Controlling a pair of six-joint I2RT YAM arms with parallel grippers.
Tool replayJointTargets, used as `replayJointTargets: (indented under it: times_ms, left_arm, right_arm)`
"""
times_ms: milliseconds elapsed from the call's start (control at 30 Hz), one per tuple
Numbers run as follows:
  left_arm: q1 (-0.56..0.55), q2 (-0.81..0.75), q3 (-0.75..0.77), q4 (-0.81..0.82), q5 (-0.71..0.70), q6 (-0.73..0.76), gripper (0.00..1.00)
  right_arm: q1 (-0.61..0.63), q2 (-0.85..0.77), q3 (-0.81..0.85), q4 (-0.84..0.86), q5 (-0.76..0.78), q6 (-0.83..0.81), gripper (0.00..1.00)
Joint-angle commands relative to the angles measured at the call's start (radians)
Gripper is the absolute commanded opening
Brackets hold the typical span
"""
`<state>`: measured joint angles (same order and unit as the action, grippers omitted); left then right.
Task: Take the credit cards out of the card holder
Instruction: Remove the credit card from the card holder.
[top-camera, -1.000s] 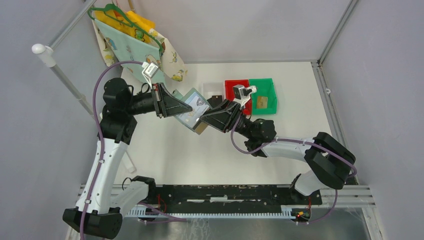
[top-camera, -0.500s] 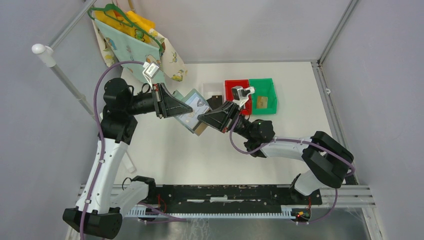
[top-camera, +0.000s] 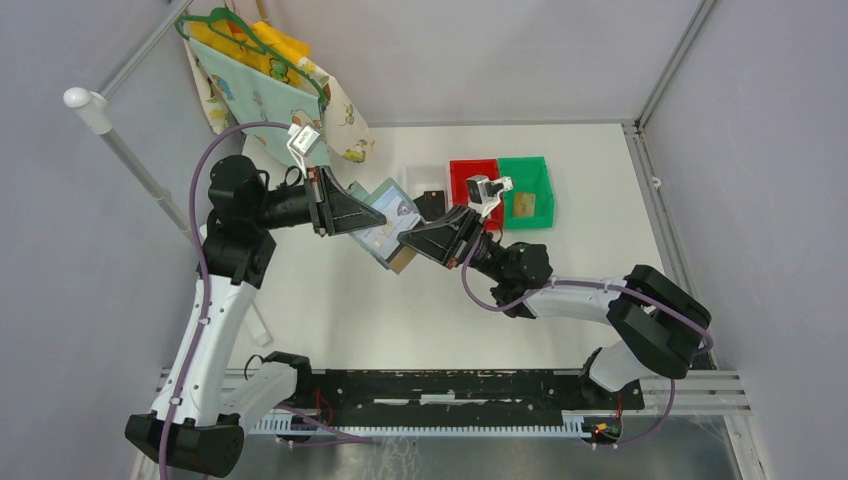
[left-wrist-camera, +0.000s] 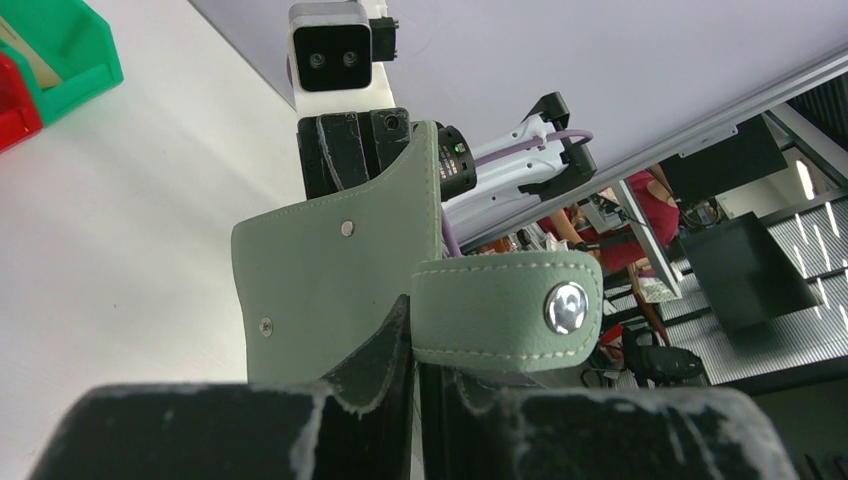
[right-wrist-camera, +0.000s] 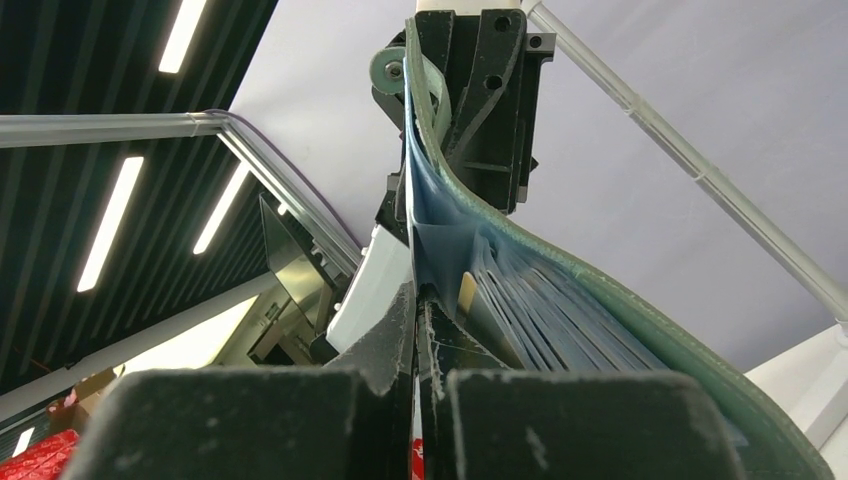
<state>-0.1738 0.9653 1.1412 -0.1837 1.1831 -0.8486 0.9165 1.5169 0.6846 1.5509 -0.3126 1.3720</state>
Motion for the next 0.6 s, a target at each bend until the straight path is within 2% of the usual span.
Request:
replayJointTargets:
  times_ms: [0, 500, 533, 567]
  left_arm:
    - [0.002, -0.009, 0.04, 0.089, 0.027, -0.056, 0.18]
    - [0.004, -0.009, 0.049, 0.123, 0.031, -0.086, 0.05]
    - [0.003, -0.01, 0.049, 0.126, 0.03, -0.089, 0.04]
    - [0.003, -0.009, 0.049, 0.13, 0.029, -0.09, 0.04]
  right_arm:
    - [0.001, -0.026, -0.014, 0.181, -0.005, 0.001, 0.0]
    - [0.003, -0.047, -0.039, 0.163, -0.008, -0.01, 0.0]
    - [0.003, -0.047, -0.035, 0.16, -0.011, -0.01, 0.03]
    - [0.005, -0.046, -0.028, 0.155, -0.01, -0.011, 0.1]
